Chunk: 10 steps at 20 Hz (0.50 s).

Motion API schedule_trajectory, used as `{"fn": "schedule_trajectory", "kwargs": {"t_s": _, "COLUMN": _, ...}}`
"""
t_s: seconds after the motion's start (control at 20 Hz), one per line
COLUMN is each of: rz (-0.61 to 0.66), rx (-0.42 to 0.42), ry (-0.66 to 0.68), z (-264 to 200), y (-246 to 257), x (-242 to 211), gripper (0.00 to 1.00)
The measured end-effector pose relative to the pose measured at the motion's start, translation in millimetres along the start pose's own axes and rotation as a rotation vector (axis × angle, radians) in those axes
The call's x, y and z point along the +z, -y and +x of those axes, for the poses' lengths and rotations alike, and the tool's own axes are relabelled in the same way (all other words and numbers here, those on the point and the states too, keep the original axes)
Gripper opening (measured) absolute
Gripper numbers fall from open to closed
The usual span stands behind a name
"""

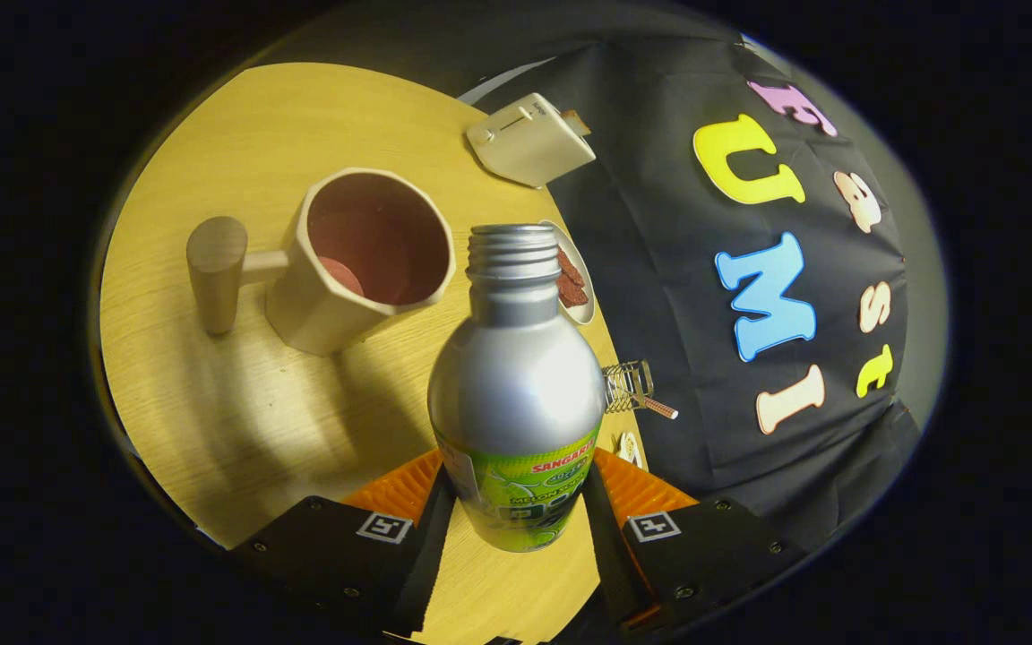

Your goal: Take the bottle from table, then pour the juice into the cup, finally place the bottle on the coaster

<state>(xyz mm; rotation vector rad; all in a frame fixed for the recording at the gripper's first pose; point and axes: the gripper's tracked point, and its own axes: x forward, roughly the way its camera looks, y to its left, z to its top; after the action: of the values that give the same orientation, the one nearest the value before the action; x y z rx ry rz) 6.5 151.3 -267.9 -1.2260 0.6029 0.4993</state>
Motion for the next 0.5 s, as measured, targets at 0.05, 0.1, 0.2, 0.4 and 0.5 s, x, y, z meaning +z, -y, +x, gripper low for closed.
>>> {"fn": "schedule_trajectory", "kwargs": {"t_s": 0.05, "rz": -0.015, "rx": 0.002, "ry": -0.005, "z": 0.4, "y": -0.2, "x": -0.2, "gripper": 0.73}}
{"fn": "schedule_trajectory", "kwargs": {"t_s": 0.1, "rz": -0.030, "rx": 0.007, "ry": -0.014, "z": 0.6, "y": -1.4, "x": -0.5, "gripper": 0.73}}
{"fn": "schedule_trajectory", "kwargs": {"t_s": 0.2, "rz": -0.057, "rx": 0.010, "ry": -0.038, "z": 1.0, "y": -0.6, "x": -3.1, "gripper": 0.73}}
{"fn": "schedule_trajectory", "kwargs": {"t_s": 0.4, "rz": -0.108, "rx": 0.002, "ry": -0.067, "z": 3.0, "y": 0.0, "x": -5.2, "gripper": 0.73}}
{"fn": "schedule_trajectory", "kwargs": {"t_s": 0.5, "rz": -0.132, "rx": 0.009, "ry": -0.071, "z": 2.4, "y": 0.1, "x": -4.9, "gripper": 0.73}}
